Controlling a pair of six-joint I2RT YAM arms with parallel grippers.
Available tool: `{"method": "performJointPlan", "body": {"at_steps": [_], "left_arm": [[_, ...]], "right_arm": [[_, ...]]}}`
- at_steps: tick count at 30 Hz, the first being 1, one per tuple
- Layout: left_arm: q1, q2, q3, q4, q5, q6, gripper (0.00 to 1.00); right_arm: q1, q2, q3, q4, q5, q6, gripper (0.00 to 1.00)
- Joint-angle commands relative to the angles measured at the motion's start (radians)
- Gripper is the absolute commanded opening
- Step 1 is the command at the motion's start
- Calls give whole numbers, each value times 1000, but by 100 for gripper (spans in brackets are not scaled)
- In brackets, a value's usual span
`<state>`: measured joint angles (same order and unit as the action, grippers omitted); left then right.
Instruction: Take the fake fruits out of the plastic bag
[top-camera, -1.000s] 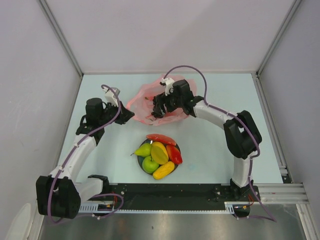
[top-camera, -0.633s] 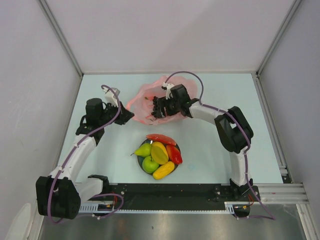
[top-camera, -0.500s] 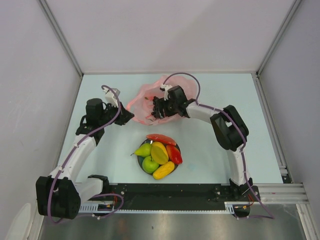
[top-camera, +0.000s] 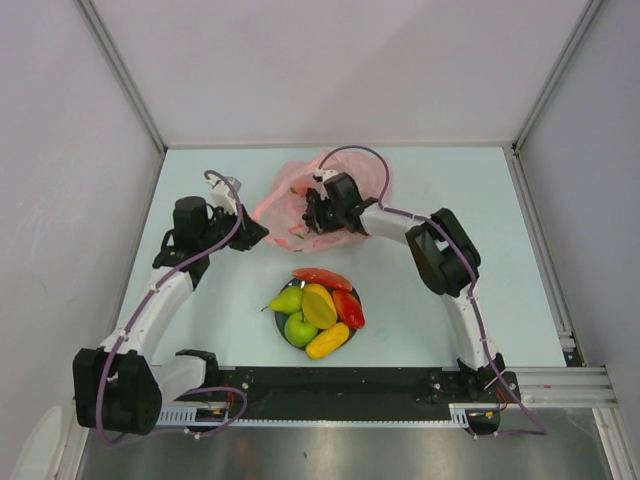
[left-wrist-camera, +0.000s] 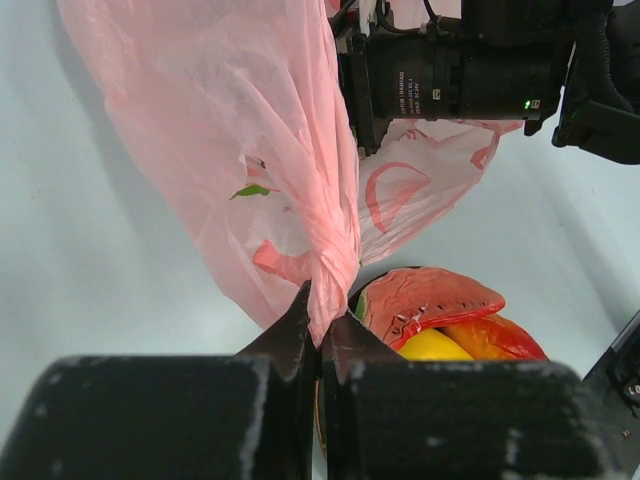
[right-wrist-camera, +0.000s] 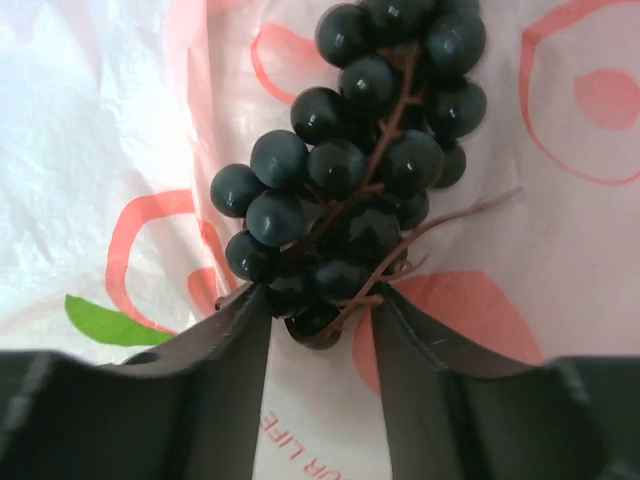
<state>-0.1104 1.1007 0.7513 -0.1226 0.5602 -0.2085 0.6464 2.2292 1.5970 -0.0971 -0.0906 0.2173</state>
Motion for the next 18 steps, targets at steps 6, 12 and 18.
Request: {"method": "performJointPlan", "body": {"at_steps": [6, 12, 18], "left_arm": [[28, 2, -3, 28, 1, 3, 2], [43, -9, -15, 44, 1, -6, 2], [54, -9, -23, 72, 7, -15, 2]], "right_arm": [[32, 55, 57, 20, 54, -39, 18], [32, 9, 95, 31, 32, -90, 6], [25, -80, 115, 23, -35, -163, 0]]}}
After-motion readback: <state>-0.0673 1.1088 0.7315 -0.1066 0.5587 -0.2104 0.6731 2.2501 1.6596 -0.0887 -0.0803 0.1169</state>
